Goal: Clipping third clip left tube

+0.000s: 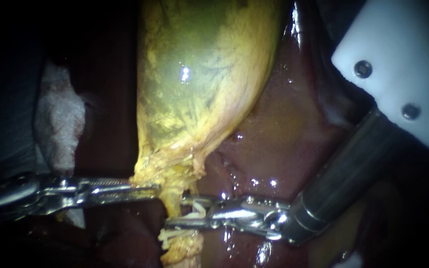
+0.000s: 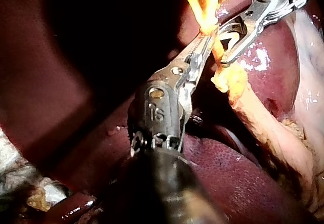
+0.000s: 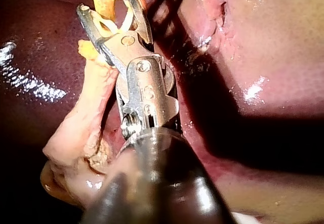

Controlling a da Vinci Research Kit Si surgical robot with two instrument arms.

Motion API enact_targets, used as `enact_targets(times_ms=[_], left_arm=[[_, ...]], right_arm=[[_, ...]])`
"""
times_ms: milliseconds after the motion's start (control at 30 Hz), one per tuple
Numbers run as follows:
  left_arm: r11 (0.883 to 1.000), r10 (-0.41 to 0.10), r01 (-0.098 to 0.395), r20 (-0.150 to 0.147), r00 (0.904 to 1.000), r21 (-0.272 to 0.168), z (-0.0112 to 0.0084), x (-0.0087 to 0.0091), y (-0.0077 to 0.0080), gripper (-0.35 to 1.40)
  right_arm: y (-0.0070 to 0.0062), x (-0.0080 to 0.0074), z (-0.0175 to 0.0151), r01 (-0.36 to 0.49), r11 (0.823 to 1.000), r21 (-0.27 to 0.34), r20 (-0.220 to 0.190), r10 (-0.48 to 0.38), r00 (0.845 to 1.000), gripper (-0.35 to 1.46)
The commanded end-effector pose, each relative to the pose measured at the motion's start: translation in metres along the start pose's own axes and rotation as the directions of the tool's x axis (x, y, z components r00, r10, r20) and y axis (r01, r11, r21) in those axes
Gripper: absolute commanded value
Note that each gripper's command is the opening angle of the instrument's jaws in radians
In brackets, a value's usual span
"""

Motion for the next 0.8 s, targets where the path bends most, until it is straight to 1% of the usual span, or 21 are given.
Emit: enact_targets(times_ms=[33, 233, 467, 600, 733, 800], left_arm=[[1.0, 0.0, 0.0, 0.0, 1.0, 0.002, 0.0, 0.0, 0.0, -0.35], [1.0, 0.001, -0.001, 0.001, 1.0, -0.002, 0.0003, -0.0001, 0.0, -0.35], [1.0, 0.002, -0.002, 0.001, 1.0, -0.002, 0.0005, -0.0002, 0.0001, -0.35], [1.0, 0.002, -0.002, 0.001, 1.0, -0.002, 0.0005, -0.0002, 0.0001, -0.35], [1.0, 0.002, -0.002, 0.001, 1.0, -0.002, 0.0005, -0.0002, 0.0001, -0.35], [1.0, 0.002, -0.002, 0.001, 1.0, -0.002, 0.0005, -0.0002, 0.0001, -0.35]], right_arm=[[-0.0001, 0.0001, 0.0, 0.0, 1.0, -0.001, -0.001, 0.0, 1.0, 0.56], [-0.0003, 0.0002, 0.0001, -0.006, 1.0, 0.004, -0.009, 0.006, 1.0, 0.55], [-0.0004, 0.0005, 0.0003, -0.031, 1.0, 0.007, -0.02, 0.031, 0.999, 0.49], [-0.0004, 0.0006, 0.0005, -0.031, 0.999, 0.006, -0.021, 0.031, 0.999, 0.47], [-0.0004, 0.0006, 0.0005, -0.043, 0.999, 0.007, -0.021, 0.043, 0.999, 0.43], [-0.0004, 0.0006, 0.0005, -0.043, 0.999, 0.004, -0.023, 0.043, 0.999, 0.37]])
